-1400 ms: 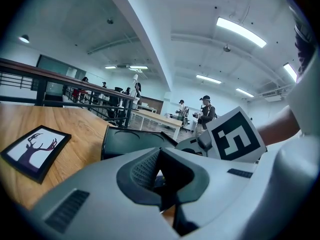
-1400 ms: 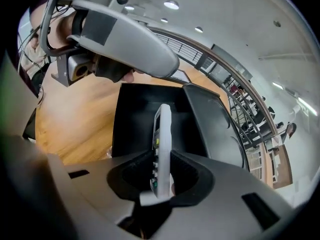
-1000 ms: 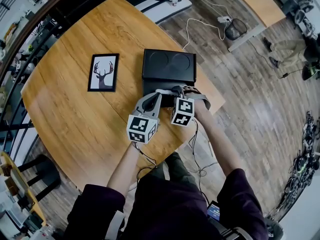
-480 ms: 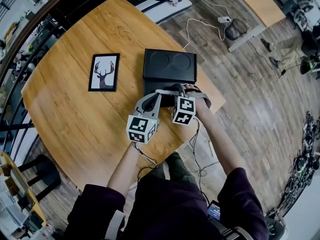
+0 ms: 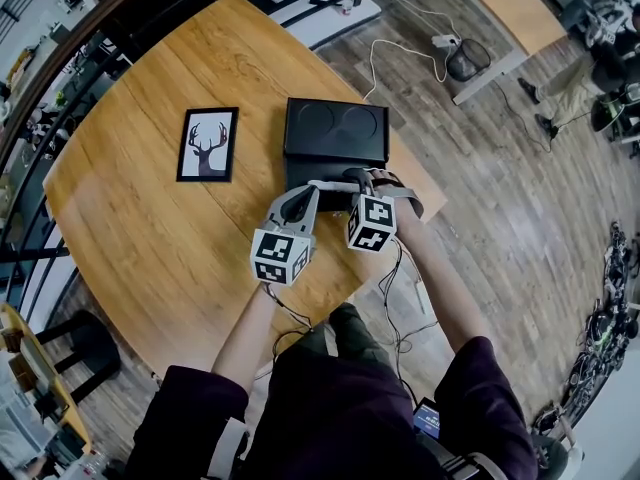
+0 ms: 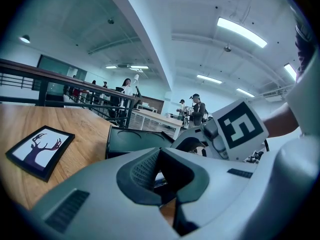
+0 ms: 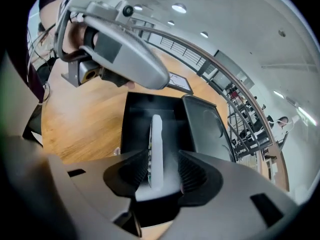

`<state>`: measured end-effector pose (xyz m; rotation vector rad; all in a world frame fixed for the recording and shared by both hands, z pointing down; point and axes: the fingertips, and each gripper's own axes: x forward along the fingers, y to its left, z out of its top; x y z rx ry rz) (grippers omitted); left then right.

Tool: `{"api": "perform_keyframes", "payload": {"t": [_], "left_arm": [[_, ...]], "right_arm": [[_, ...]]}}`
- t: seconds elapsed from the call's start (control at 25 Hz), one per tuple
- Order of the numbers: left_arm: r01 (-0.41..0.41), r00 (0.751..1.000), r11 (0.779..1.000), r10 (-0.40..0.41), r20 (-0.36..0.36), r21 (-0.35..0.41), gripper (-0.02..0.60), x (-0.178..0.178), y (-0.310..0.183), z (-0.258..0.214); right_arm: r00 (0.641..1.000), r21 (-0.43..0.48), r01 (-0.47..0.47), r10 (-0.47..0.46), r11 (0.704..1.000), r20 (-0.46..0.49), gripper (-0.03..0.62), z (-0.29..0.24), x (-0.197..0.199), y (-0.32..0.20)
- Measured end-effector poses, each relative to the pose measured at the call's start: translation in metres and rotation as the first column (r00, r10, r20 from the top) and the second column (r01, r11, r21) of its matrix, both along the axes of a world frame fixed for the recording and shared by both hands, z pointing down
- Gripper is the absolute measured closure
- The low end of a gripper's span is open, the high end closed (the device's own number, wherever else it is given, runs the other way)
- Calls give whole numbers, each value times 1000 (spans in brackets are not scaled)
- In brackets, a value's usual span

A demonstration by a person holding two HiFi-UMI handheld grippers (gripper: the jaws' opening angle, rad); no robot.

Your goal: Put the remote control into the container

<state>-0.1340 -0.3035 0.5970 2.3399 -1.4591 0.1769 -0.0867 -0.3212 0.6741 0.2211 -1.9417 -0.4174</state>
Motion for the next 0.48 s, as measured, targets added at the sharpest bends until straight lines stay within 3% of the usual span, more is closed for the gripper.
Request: {"api": "perform_keyframes", "payload": {"t": [0.12,0.2,0.48], "left_arm": [[0,1000,1000,0,3,5,569,4,3,-6],[0,1000,1000,0,8,9,569,6,6,-14],[10,999,999,-11,32,32,569,15,18,-45]], "right_arm": [[993,-30,-45,48,999,107,414,-25,1,5],[970,-59,-106,117,993,213,414,-46,3,7],[798,-150,-311,344,938,495,414,-102,19,14]]}}
